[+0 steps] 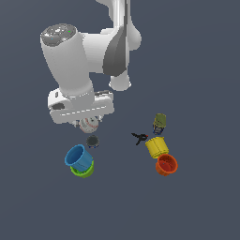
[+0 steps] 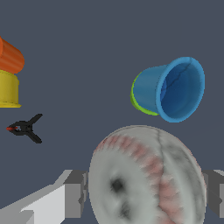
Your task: Pick up a designated object from a clutter of objects.
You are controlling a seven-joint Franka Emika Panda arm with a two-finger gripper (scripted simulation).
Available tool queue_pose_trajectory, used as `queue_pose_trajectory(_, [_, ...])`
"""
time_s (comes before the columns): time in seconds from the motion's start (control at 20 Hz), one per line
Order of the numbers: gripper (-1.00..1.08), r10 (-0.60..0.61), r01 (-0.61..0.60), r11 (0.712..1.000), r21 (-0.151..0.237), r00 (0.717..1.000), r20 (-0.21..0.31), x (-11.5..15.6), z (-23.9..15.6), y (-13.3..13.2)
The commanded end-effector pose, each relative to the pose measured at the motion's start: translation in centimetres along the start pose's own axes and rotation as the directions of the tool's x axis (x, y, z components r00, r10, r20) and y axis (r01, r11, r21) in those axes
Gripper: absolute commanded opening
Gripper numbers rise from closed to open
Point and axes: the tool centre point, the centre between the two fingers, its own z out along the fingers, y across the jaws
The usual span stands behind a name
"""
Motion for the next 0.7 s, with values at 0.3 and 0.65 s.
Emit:
queue_pose_trajectory(0.3, [-1.00,-0.001,0.001,1.000,0.000,1.000,-0.001,3.5,-8.0,-3.1])
queue_pose_trajectory(0.65, [-1.00,-0.001,0.001,1.000,0.002,1.000,-0.002,5.3,-11.7,-4.5])
